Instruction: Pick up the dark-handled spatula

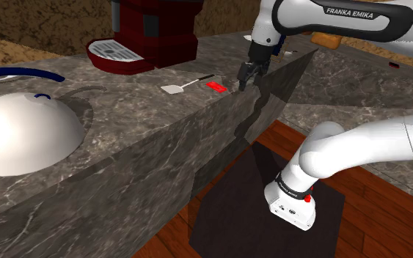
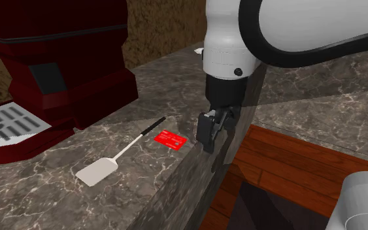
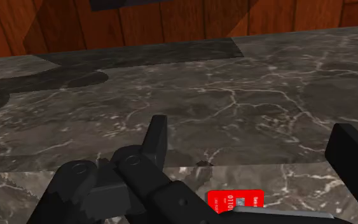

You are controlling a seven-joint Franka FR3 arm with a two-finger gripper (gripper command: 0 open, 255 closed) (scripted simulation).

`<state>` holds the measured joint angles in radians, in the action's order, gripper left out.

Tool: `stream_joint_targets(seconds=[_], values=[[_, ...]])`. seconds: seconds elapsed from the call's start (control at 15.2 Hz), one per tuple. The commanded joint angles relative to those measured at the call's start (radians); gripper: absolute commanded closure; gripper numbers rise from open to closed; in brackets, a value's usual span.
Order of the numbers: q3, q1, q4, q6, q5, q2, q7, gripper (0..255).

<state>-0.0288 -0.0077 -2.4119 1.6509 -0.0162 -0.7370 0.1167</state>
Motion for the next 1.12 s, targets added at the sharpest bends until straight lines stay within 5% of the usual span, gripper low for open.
stream_joint_targets(seconds=[0.0, 0.53, 1.06], values=[[0.000, 0.000, 0.000, 0.000, 0.000, 0.000, 0.000, 0], [0.251, -0.125, 0.158, 0.102, 0.104, 0.230, 0.689, 0], [0.409, -0.257, 0.449, 0.135, 0.031, 0.551, 1.365, 0]])
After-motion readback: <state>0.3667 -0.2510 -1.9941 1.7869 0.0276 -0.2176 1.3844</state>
